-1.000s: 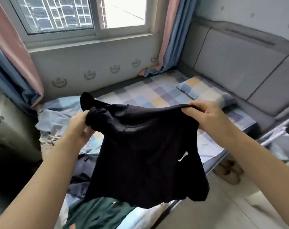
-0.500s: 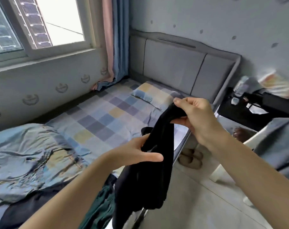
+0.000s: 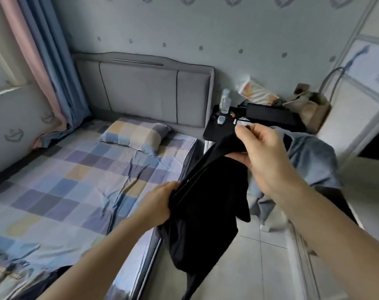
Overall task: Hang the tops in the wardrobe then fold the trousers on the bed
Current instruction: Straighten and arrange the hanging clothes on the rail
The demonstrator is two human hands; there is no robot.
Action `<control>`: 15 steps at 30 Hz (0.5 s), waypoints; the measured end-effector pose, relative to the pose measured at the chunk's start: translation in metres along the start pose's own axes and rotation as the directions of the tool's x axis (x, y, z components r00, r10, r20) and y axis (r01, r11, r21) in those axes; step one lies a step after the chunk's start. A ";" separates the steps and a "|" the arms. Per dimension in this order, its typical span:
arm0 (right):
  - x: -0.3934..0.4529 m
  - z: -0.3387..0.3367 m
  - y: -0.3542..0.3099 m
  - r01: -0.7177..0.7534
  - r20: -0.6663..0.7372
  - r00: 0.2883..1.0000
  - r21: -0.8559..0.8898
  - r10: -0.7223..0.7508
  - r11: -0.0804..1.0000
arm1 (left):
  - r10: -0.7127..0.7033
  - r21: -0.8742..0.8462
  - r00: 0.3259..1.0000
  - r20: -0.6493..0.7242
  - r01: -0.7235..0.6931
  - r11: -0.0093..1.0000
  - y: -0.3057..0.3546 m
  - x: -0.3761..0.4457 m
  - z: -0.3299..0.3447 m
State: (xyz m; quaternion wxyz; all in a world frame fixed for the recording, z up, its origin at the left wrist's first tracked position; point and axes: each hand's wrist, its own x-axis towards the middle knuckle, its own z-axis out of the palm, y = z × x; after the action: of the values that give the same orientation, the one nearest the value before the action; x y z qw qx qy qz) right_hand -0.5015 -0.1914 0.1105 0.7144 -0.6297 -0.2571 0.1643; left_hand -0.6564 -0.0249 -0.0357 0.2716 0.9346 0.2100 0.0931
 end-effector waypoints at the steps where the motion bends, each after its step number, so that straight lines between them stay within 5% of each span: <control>1: 0.003 -0.028 -0.001 0.021 -0.066 0.998 -0.061 -0.025 0.998 | -0.061 0.063 0.997 0.042 0.058 0.996 0.006 0.014 0.012; 4: 0.010 -0.101 0.000 0.072 -0.145 0.979 -0.408 -0.143 0.910 | -0.312 0.073 0.916 0.251 0.304 0.950 0.024 0.048 0.020; 6: 0.007 -0.142 0.004 0.039 -0.139 0.980 -0.576 -0.145 0.816 | -0.343 0.100 0.870 0.354 0.330 0.939 0.051 0.066 0.011; 9: 0.004 -0.187 0.012 -0.015 -0.196 0.970 -0.631 -0.141 0.776 | -0.405 -0.287 0.831 0.380 0.523 0.803 0.082 0.098 -0.003; 13: -0.002 -0.228 0.018 -0.133 -0.257 0.966 -0.355 0.040 0.925 | -0.329 -0.750 0.807 0.490 0.583 0.314 0.131 0.130 -0.002; 15: -0.006 -0.238 0.027 -0.187 -0.265 0.961 -0.396 0.083 0.899 | -0.278 -0.826 0.825 0.493 0.544 0.148 0.157 0.144 0.003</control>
State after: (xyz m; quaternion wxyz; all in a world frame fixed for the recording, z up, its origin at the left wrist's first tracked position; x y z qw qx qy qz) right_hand -0.3668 -0.3846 0.0653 0.5761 -0.7993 -0.1528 0.0771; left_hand -0.4728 -0.0828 0.0561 0.8061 0.4922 0.3281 0.0150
